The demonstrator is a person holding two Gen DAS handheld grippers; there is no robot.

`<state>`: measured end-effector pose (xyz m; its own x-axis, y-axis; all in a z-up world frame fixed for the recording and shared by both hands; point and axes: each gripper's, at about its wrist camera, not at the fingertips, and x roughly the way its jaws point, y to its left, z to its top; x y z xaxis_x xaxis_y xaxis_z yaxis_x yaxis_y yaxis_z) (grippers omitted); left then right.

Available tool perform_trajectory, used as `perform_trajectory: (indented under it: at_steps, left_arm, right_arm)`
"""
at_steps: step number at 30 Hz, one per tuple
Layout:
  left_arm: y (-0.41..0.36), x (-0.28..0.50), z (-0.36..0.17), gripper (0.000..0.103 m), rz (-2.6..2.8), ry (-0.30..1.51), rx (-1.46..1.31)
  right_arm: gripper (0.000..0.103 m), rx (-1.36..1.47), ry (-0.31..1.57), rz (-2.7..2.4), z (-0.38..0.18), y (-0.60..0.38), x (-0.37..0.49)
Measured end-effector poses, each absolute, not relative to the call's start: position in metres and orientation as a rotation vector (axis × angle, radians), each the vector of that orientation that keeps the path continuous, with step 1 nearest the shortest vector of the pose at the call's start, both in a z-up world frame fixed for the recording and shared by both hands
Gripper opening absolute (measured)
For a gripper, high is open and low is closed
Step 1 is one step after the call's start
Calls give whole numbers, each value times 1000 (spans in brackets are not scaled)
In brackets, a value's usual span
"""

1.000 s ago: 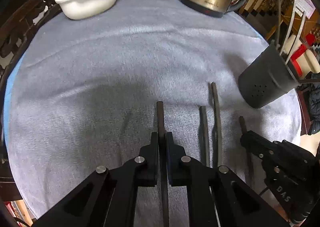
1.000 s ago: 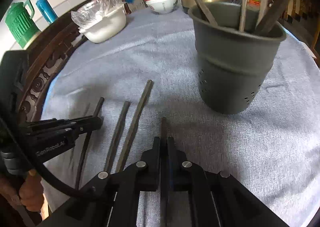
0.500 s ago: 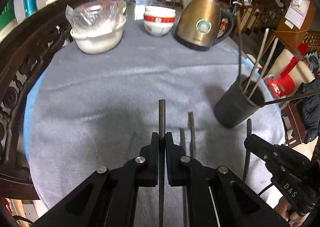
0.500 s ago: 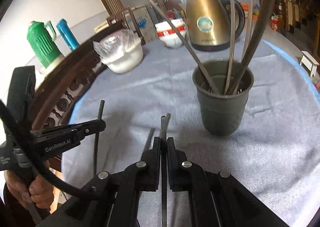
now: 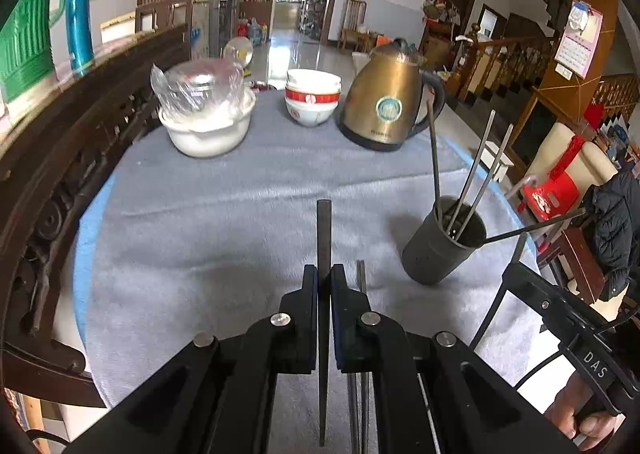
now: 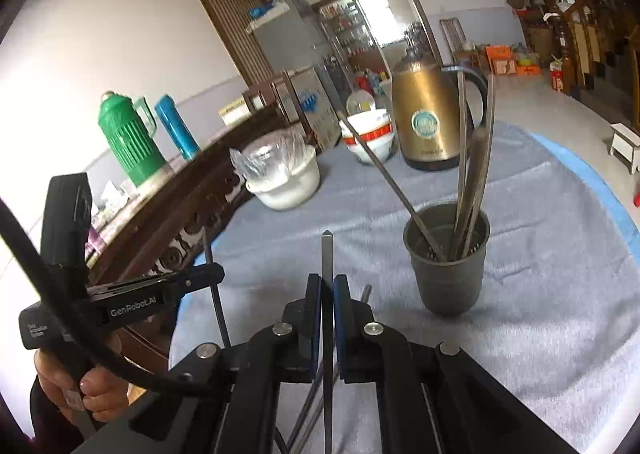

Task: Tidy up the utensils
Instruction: 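Lift both held chopsticks up over the grey cup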

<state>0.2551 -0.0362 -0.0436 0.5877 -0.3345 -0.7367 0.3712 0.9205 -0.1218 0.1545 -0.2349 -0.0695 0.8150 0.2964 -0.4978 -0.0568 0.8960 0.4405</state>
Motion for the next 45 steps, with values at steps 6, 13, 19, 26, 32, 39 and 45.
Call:
perform_trajectory:
  at_steps: [6,13,19,26,32,39,45]
  left_arm:
    - [-33,244,-32,6,-402,802,56]
    - [-37,235,-25,6,-375,761,98]
    - [-42,229,-22,6,-359,738,130]
    - [-43,223,-15,6,-348,712,145]
    - [-45,219,-12,6,-339,697,161]
    - [-50,217,-11,6,-326,688,183]
    - [-57,212,-8,6,-306,658,220]
  right_arm:
    - [7,416,555,200,-62,-237,145]
    - [7,422,534,202,-59,-241,141]
    - [7,420,523,210,-57,-237,138]
    - [7,413,493,220,-51,-233,133]
    - [7,410,478,220,-49,-233,131]
    - [7,408,445,220,-43,-234,126]
    - [7,404,424,220,-40,-236,122]
